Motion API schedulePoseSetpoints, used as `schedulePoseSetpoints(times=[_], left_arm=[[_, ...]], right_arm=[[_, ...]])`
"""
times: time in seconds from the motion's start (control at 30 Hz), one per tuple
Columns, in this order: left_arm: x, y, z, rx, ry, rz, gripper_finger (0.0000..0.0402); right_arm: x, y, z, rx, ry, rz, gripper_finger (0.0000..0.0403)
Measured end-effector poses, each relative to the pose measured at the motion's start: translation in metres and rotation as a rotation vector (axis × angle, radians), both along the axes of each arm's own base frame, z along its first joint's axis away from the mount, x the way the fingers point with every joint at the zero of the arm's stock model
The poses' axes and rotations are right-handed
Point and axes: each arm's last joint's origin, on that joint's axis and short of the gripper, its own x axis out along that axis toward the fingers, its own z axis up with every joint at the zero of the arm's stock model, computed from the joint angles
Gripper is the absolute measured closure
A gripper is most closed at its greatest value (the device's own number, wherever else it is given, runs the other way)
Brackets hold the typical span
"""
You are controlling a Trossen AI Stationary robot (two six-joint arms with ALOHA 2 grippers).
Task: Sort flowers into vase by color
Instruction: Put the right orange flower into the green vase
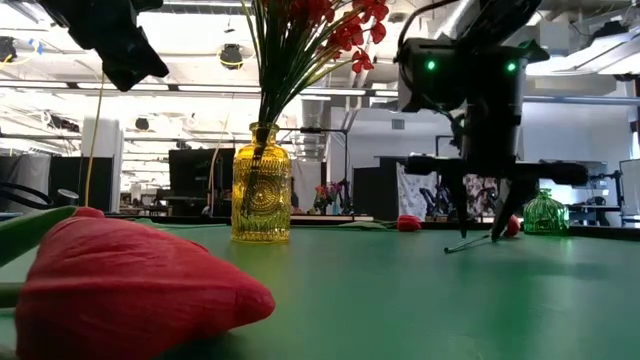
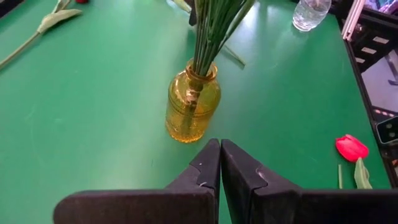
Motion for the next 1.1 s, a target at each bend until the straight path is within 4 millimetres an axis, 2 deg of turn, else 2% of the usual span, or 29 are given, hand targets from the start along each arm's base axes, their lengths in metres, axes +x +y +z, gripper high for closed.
schedulePoseSetpoints(times=[0.27, 0.37, 0.6, 0.7, 0.87, 1.1], left_arm=[[0.000, 0.000, 0.000, -0.031, 0.002, 0.036, 0.0401], [0.000, 0.001, 0.000, -0.028, 0.000, 0.043, 0.0401], [0.000, 0.002, 0.000, -0.017, -0.005, 0.077, 0.0401], [0.000, 0.002, 0.000, -0.021, -0.007, 0.094, 0.0401], [0.000, 0.002, 0.000, -0.020, -0.008, 0.099, 0.0401], [0.000, 0.003, 0.000, 0.008, -0.017, 0.140, 0.0401]], right_arm=[[0.001, -0.005, -0.004, 0.025, 0.018, -0.031, 0.0237], [0.001, -0.003, -0.005, 0.049, 0.021, -0.038, 0.0268], [-0.002, 0.009, -0.009, 0.049, 0.045, -0.063, 0.0376], [-0.005, 0.011, -0.006, 0.042, 0.056, -0.060, 0.0386], [-0.013, 0.014, 0.014, 0.063, 0.006, -0.047, 0.0366], [-0.030, 0.015, 0.067, -0.066, -0.183, 0.087, 0.0381]])
